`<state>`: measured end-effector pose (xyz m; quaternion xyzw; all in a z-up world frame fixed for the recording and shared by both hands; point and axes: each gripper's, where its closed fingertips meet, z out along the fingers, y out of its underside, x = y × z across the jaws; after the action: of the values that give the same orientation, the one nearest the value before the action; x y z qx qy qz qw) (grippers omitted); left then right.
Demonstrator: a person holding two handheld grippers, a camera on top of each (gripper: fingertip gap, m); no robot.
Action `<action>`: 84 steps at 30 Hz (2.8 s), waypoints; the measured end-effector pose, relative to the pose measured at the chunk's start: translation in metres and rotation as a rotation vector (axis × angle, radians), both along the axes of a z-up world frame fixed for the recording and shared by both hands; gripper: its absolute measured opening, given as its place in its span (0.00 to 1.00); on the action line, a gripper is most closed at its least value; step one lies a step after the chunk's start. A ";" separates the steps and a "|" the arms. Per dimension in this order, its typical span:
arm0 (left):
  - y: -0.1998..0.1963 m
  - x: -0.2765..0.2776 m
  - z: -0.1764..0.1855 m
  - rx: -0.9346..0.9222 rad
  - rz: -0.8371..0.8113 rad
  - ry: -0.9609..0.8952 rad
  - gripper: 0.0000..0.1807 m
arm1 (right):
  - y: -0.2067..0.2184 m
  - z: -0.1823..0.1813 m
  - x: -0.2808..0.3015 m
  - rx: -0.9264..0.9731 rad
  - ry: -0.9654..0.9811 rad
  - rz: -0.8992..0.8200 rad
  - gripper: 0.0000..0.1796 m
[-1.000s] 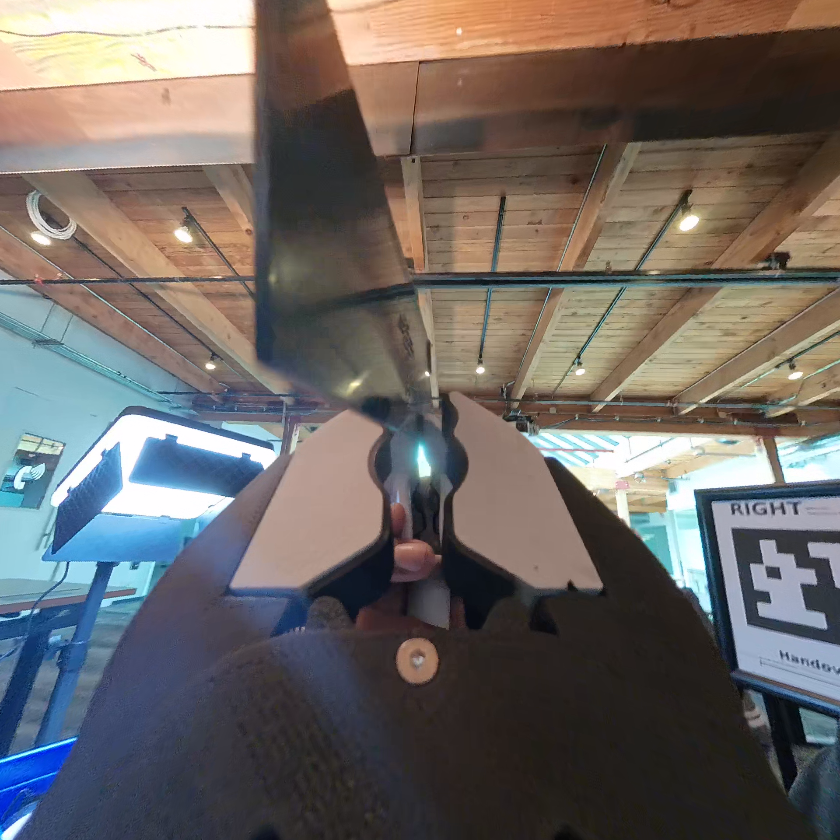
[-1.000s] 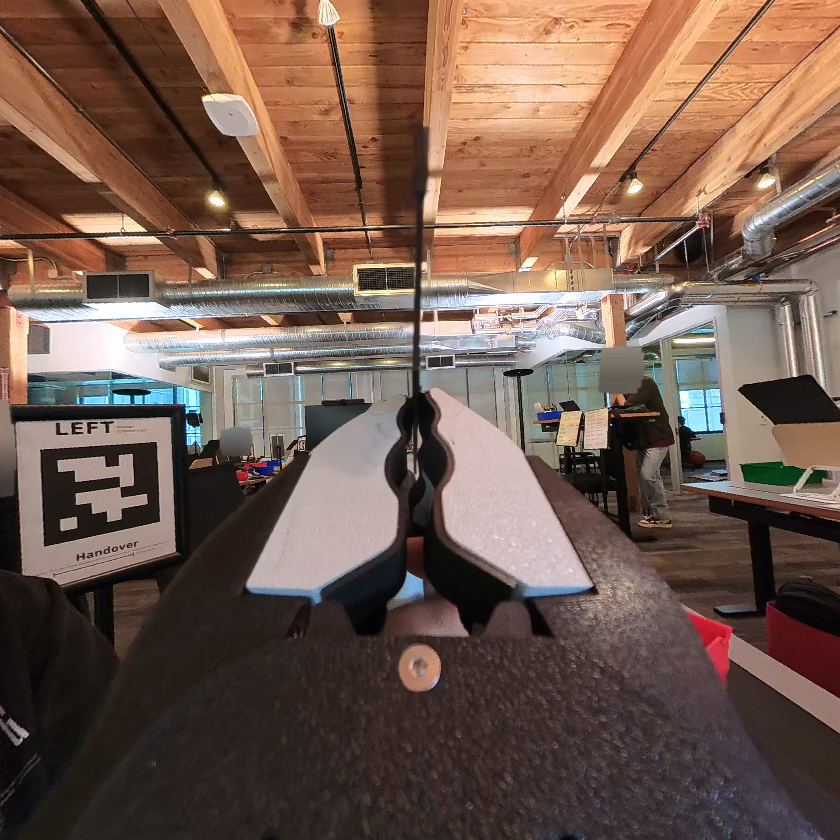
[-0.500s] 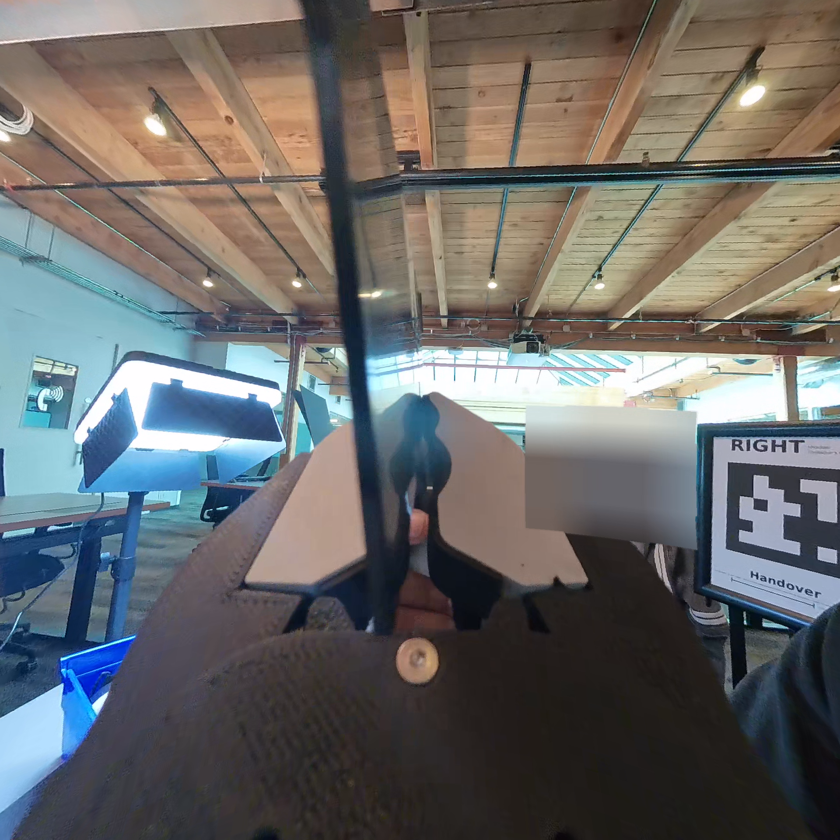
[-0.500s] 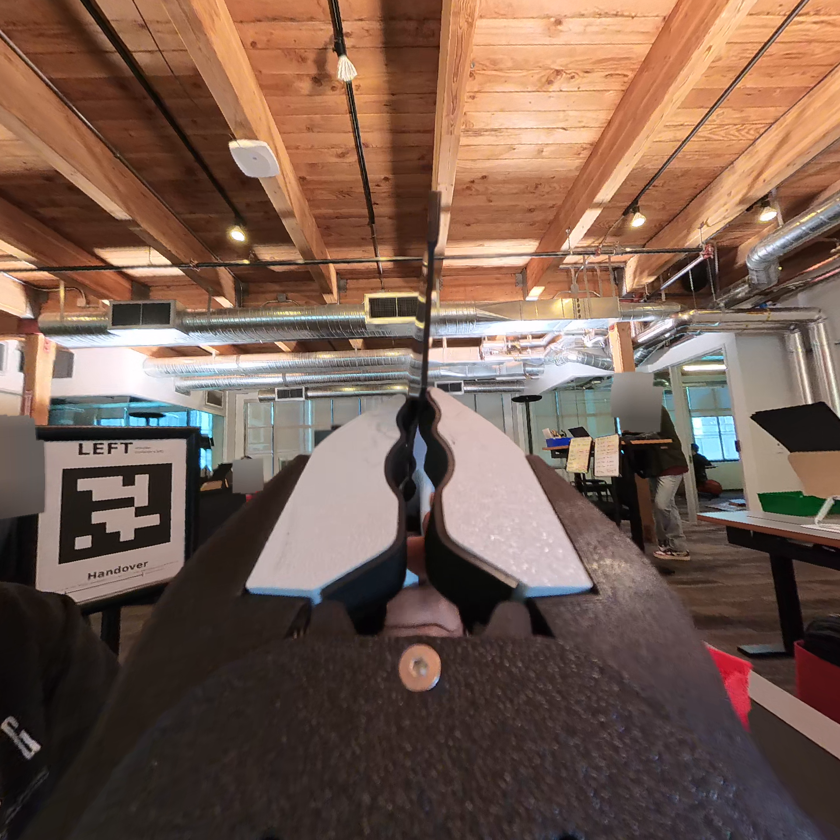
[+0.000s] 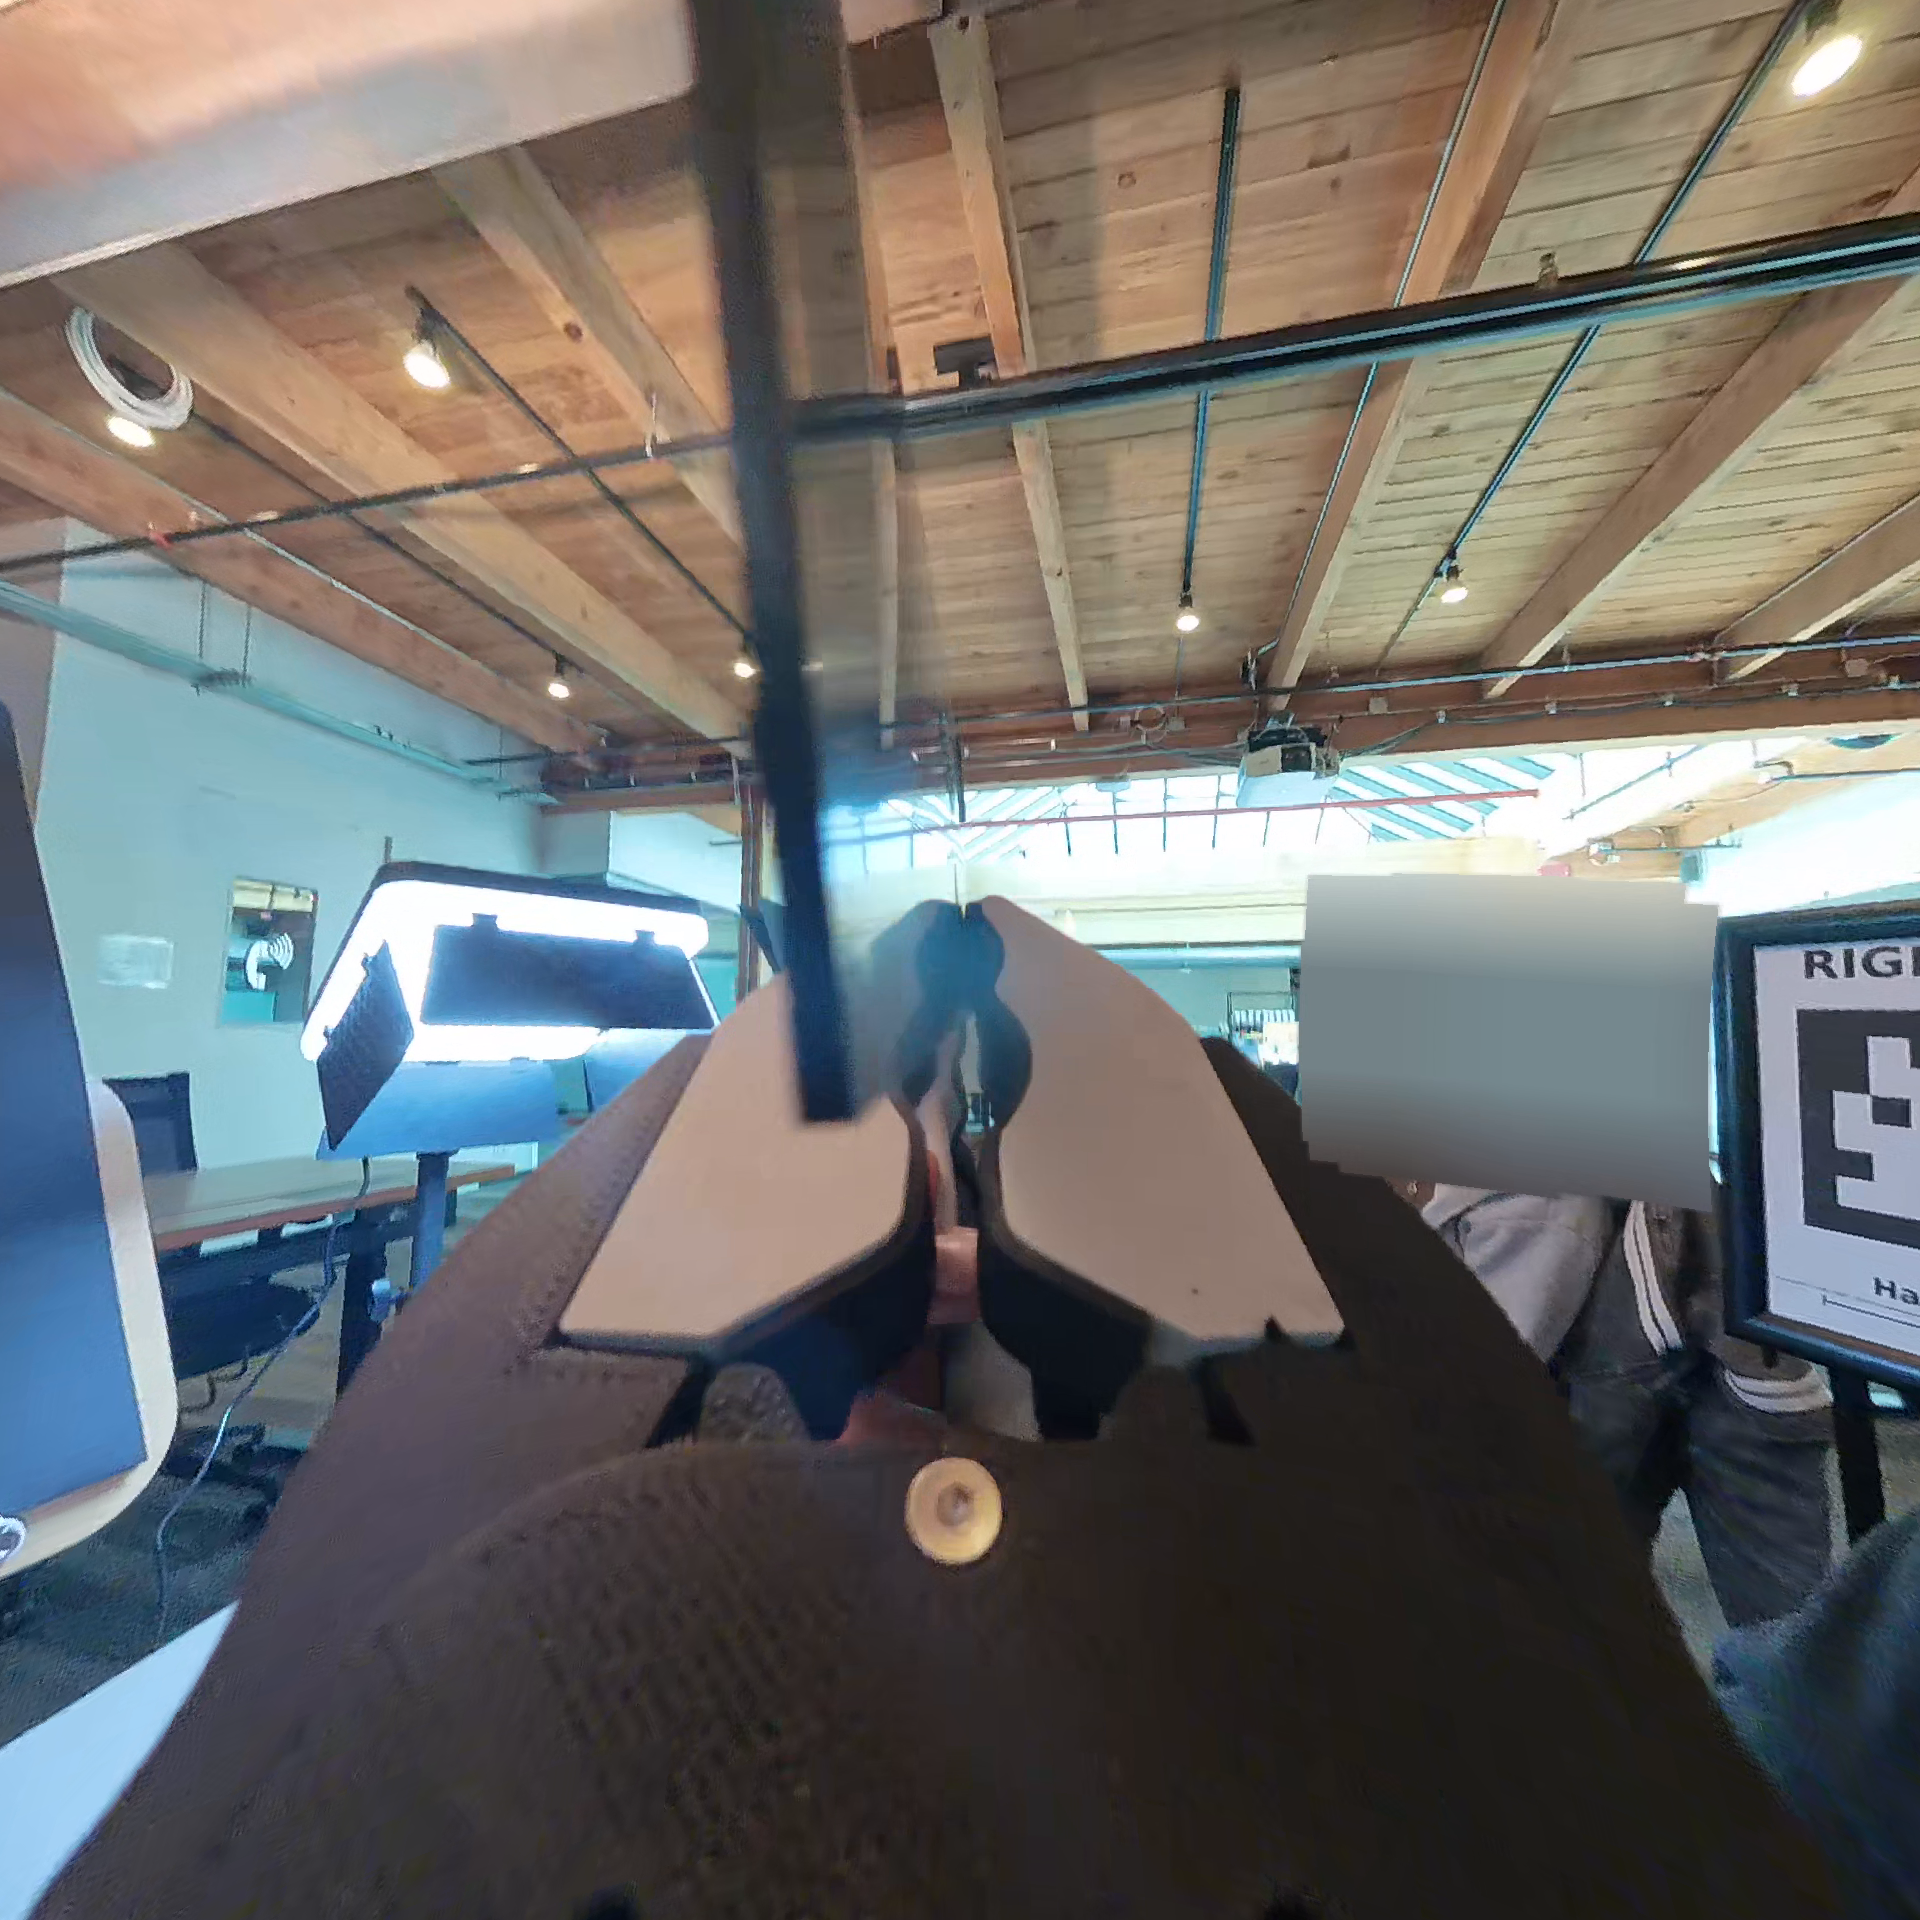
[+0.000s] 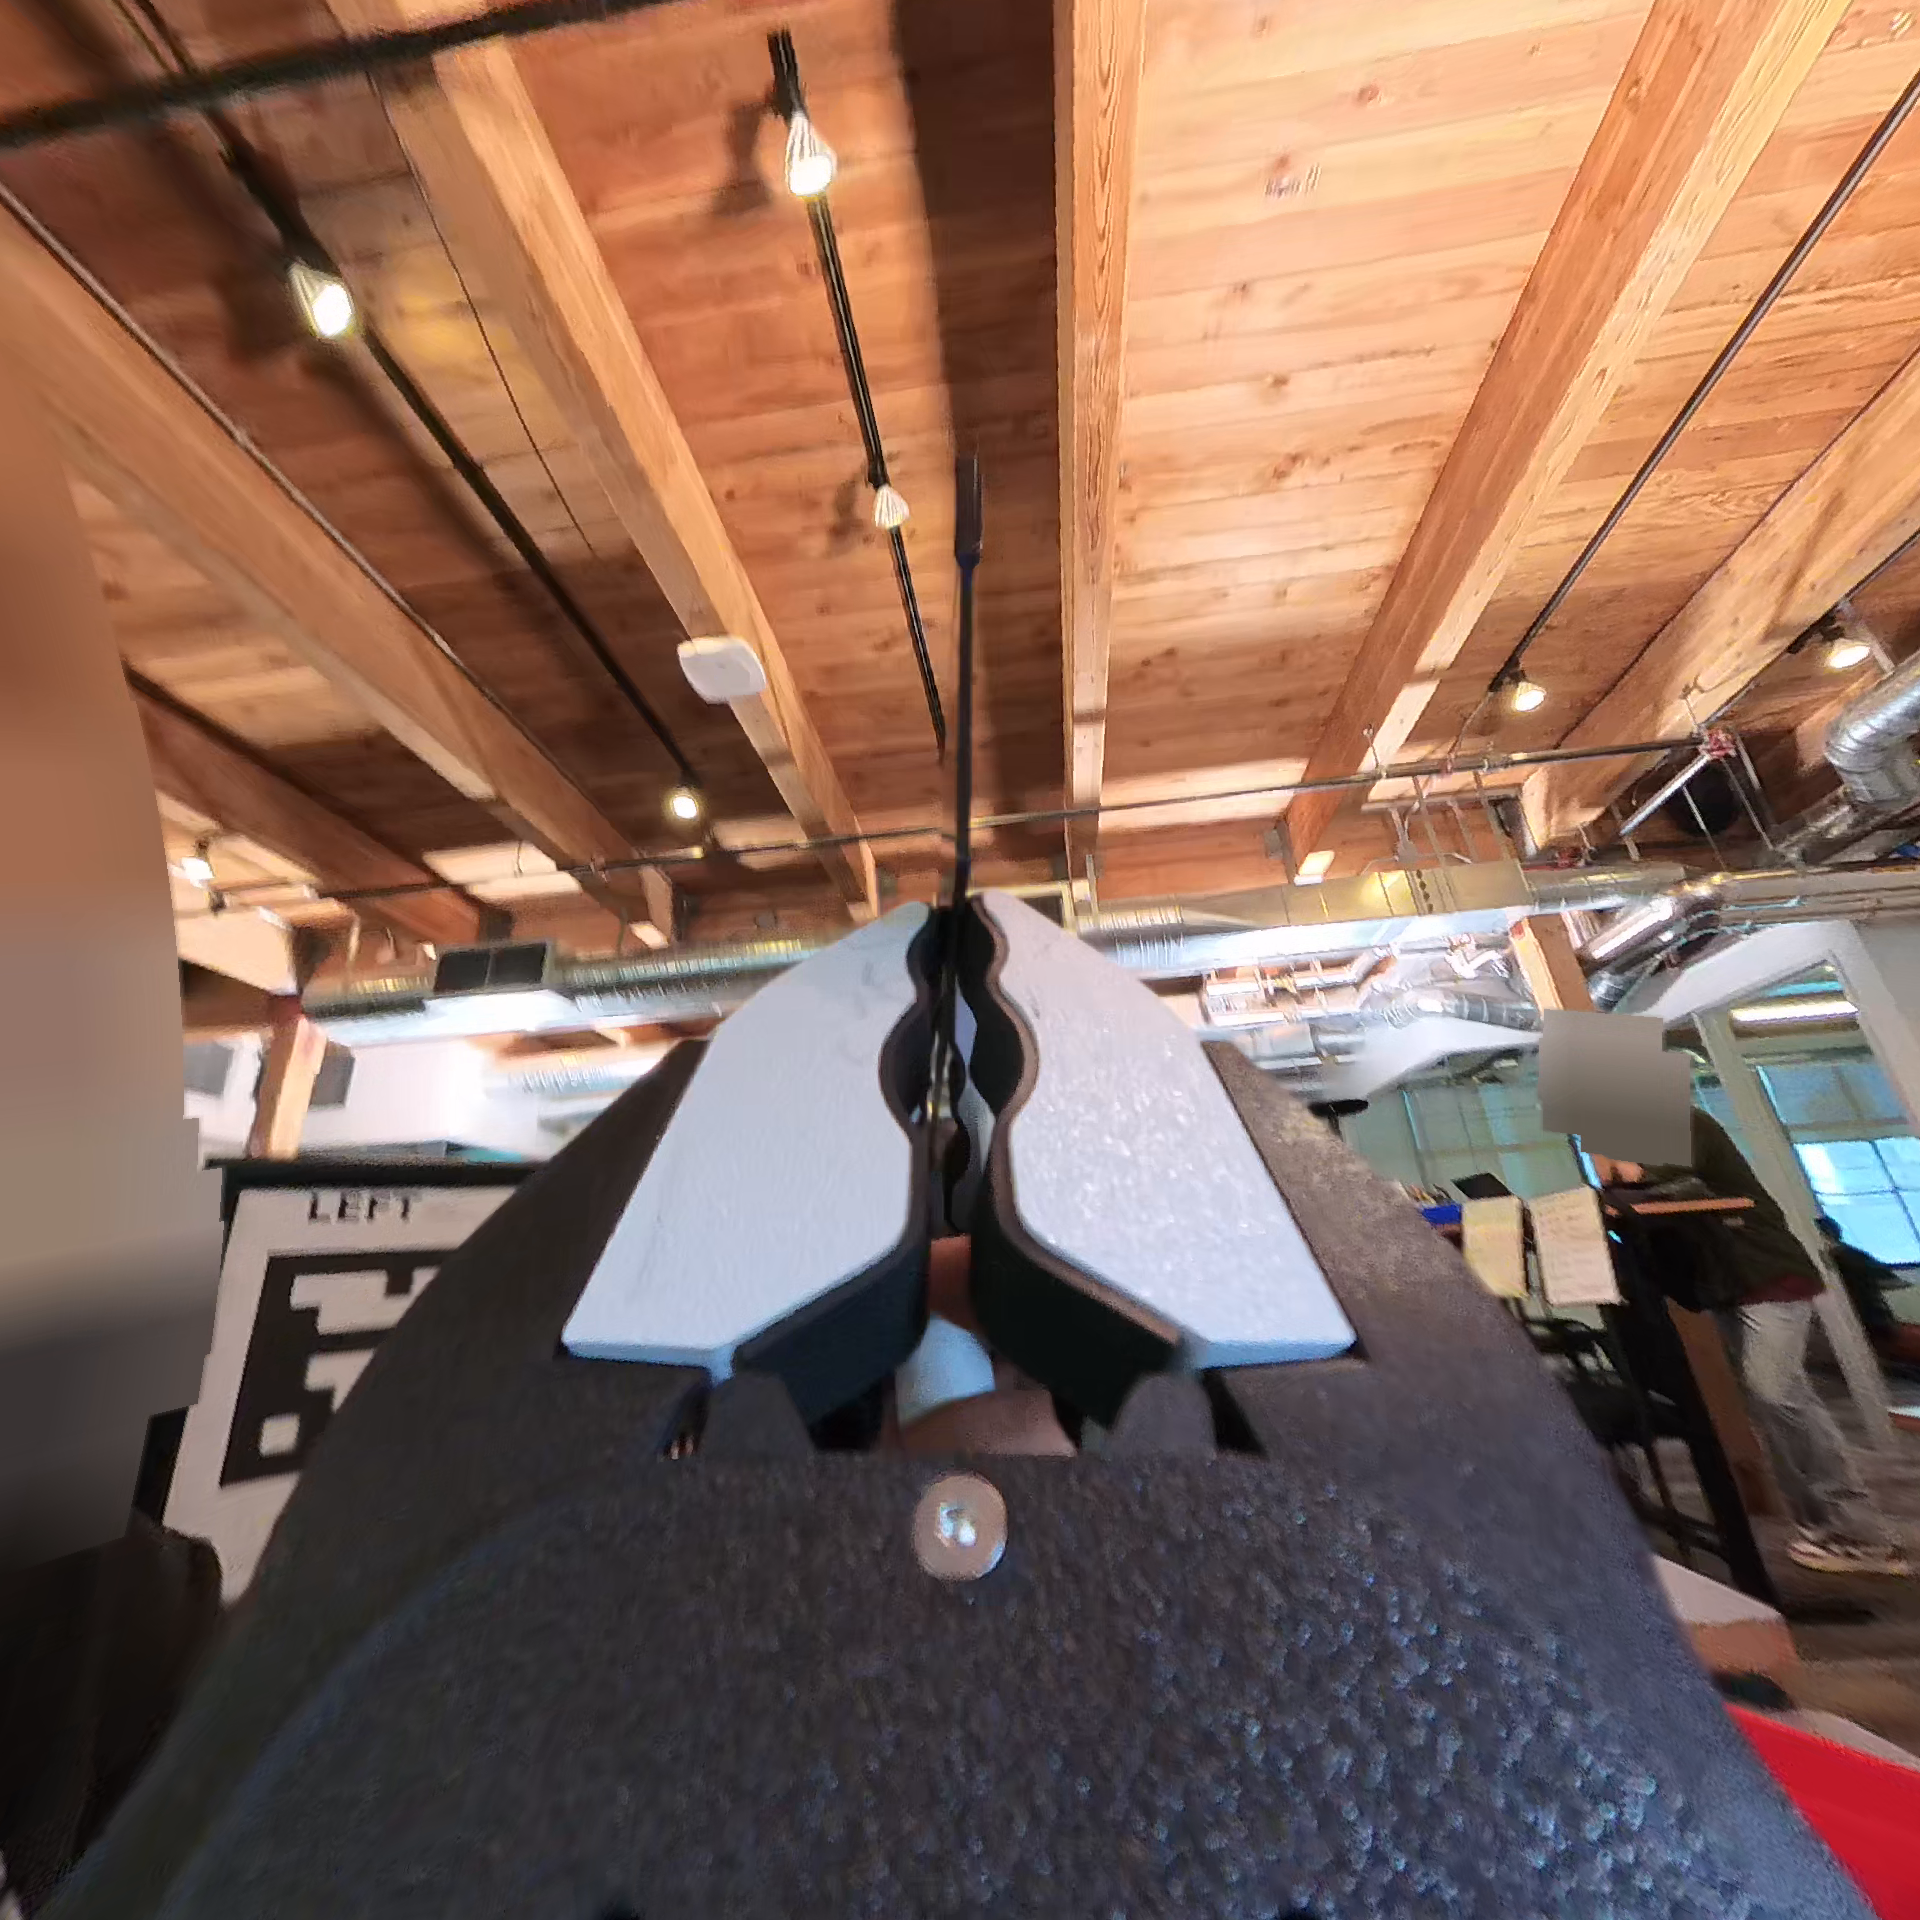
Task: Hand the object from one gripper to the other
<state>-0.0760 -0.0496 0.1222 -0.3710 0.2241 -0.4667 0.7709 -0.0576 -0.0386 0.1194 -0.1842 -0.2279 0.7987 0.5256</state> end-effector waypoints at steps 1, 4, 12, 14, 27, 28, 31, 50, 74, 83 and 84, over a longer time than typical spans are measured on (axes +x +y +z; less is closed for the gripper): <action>0.000 -0.001 -0.001 -0.014 -0.010 0.021 0.00 | 0.000 -0.001 -0.002 0.030 -0.032 -0.019 0.01; -0.002 -0.005 -0.003 -0.052 -0.046 0.085 0.01 | 0.001 -0.002 0.000 0.118 -0.104 -0.111 0.07; -0.005 -0.012 -0.008 -0.081 -0.077 0.146 0.01 | -0.002 -0.003 0.003 0.205 -0.198 -0.145 0.01; -0.003 -0.012 -0.003 -0.057 -0.052 0.090 0.02 | -0.001 -0.001 0.004 0.163 -0.140 -0.115 0.01; 0.006 0.001 -0.017 -0.100 -0.027 0.200 0.01 | 0.001 -0.008 -0.009 0.145 -0.154 -0.096 0.02; 0.006 -0.001 -0.018 -0.111 -0.029 0.219 0.02 | 0.001 -0.011 -0.011 0.185 -0.196 -0.133 0.02; 0.004 -0.002 -0.030 -0.140 -0.029 0.332 0.00 | 0.003 -0.018 -0.009 0.280 -0.313 -0.198 0.05; 0.002 -0.002 -0.016 -0.063 -0.035 0.216 0.01 | -0.001 -0.009 -0.008 0.133 -0.157 0.016 0.01; 0.038 -0.009 -0.077 -0.211 -0.103 0.402 0.10 | 0.032 -0.074 -0.014 0.044 -0.262 0.058 0.01; 0.038 -0.015 -0.092 -0.282 -0.074 0.524 0.01 | 0.034 -0.088 -0.026 0.115 -0.426 -0.057 0.05; 0.036 -0.017 -0.095 -0.298 -0.078 0.550 0.01 | 0.033 -0.089 -0.026 0.150 -0.459 -0.082 0.07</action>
<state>-0.0925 -0.0133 0.0273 -0.5834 0.3672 -0.4059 0.6000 -0.0841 -0.0054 0.0300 -0.3302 -0.3924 0.6949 0.5041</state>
